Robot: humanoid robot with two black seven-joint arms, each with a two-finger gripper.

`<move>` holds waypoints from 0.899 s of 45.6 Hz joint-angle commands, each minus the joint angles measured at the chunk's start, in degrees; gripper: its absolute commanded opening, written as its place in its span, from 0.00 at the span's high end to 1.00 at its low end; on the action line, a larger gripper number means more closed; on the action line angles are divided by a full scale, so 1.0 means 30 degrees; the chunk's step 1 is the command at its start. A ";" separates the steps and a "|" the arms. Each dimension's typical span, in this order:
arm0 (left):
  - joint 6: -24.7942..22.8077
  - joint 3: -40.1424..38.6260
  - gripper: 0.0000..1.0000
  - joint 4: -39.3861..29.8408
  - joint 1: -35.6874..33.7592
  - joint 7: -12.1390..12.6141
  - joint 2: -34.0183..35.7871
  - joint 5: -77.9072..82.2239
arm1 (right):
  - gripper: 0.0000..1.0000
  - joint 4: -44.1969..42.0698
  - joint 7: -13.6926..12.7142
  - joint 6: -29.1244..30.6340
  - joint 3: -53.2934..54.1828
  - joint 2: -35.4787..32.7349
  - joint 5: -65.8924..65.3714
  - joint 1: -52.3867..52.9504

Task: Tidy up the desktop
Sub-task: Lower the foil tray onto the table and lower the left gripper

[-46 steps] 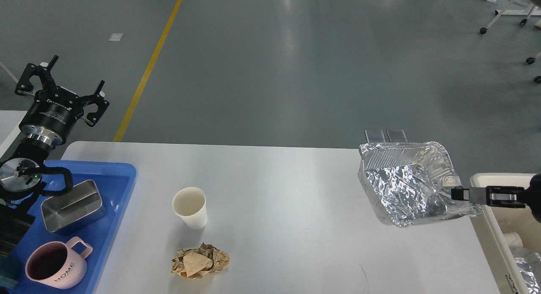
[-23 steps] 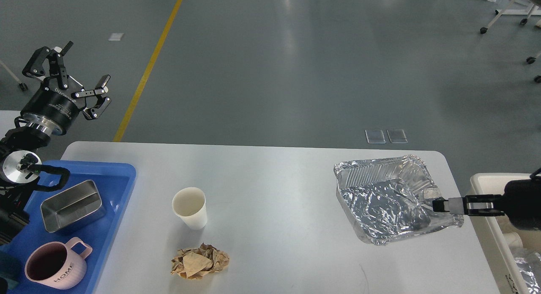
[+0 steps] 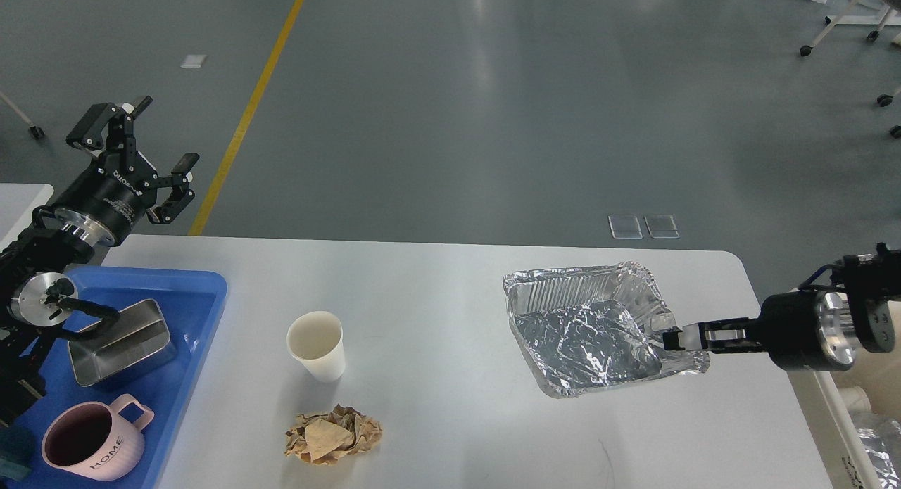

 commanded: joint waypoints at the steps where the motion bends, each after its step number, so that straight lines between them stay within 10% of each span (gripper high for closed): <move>1: 0.1155 0.0366 0.02 -0.0542 0.0088 0.0036 0.0454 0.2974 | 1.00 -0.0033 -0.0310 -0.0033 -0.0002 0.0065 0.0004 -0.0053; 25: -0.0013 0.3647 0.03 -0.3206 -0.0470 0.4898 0.5227 0.6700 | 1.00 -0.0062 -0.1161 -0.1615 0.0086 -0.0111 0.0356 -0.0523; 41: -0.1156 0.3794 0.08 -0.8595 0.2076 0.5075 1.1116 0.8225 | 1.00 -0.0033 -0.1161 -0.1908 0.0028 -0.0023 0.0502 -0.0698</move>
